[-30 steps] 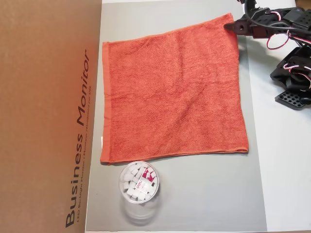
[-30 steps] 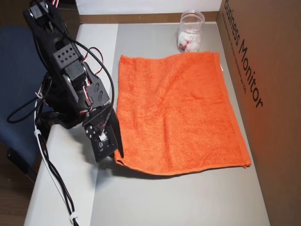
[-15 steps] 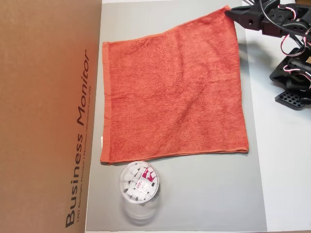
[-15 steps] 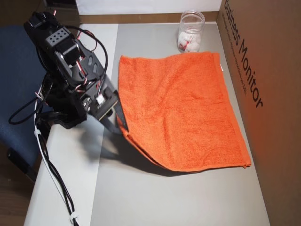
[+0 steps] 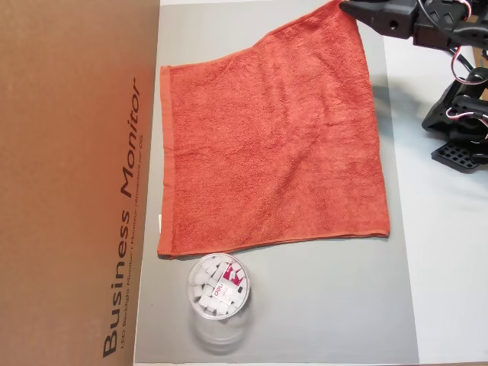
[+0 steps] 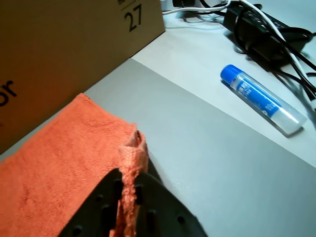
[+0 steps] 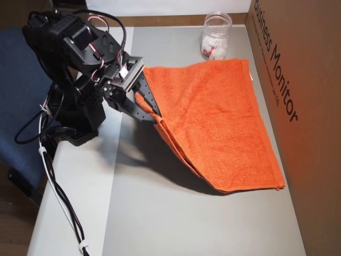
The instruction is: Fold the blanket.
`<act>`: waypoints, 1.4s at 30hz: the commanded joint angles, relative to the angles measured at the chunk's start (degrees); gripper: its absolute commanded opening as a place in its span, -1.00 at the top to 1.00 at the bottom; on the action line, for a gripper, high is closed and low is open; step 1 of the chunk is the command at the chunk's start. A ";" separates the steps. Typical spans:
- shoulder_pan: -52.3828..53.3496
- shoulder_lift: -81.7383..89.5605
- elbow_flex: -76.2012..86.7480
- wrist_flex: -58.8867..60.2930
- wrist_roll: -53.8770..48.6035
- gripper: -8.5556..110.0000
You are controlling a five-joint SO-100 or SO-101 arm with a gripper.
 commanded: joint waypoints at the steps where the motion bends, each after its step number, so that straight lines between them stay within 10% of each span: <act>1: -1.49 -4.31 -7.56 -0.79 0.18 0.86; 42: -29.18 -42.80 -44.47 -0.88 -11.34 0.86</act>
